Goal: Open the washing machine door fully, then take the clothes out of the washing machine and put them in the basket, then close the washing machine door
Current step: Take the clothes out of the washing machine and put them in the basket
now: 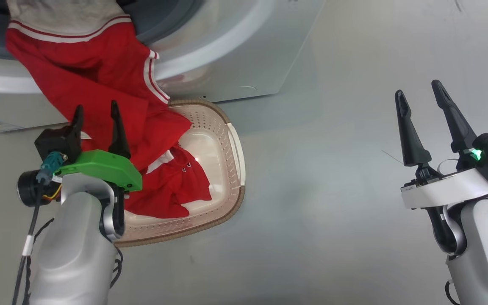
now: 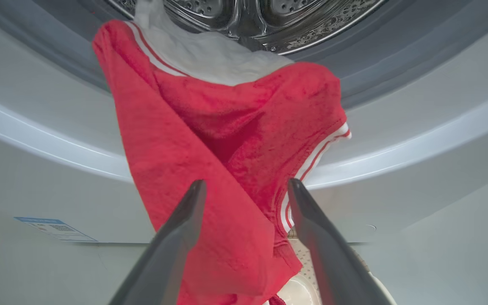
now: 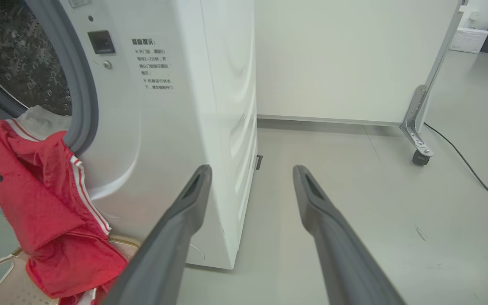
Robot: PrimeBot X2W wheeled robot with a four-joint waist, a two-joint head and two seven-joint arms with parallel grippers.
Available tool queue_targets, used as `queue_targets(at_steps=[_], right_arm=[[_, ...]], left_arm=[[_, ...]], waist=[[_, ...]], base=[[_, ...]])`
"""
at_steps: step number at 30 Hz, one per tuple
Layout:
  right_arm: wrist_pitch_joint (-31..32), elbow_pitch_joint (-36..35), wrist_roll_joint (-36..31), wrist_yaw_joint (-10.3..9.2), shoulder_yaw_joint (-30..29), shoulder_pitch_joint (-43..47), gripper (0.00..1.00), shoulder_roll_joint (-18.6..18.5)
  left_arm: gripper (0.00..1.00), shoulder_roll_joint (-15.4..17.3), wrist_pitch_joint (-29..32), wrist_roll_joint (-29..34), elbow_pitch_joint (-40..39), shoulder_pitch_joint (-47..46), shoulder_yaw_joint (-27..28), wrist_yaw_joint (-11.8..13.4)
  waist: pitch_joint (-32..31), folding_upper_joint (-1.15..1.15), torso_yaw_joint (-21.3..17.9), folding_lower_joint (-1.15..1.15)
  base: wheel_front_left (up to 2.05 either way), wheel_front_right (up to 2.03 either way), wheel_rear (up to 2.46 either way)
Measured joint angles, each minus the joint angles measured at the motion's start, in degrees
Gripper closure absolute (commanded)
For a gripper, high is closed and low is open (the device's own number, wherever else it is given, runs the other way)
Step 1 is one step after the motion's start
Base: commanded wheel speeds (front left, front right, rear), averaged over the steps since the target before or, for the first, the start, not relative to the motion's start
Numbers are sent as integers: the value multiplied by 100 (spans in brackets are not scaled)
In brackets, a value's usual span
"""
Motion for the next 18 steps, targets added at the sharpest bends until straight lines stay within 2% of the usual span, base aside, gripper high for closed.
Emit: queue_targets(at_steps=[18], right_arm=[[0, 158, -119, 0, -34, 371, 0, 137]], left_arm=[[0, 8, 0, 743, -1635, 1084, -476, 0]], waist=[[-800, 0, 297, 0]], base=[[0, 0, 0]])
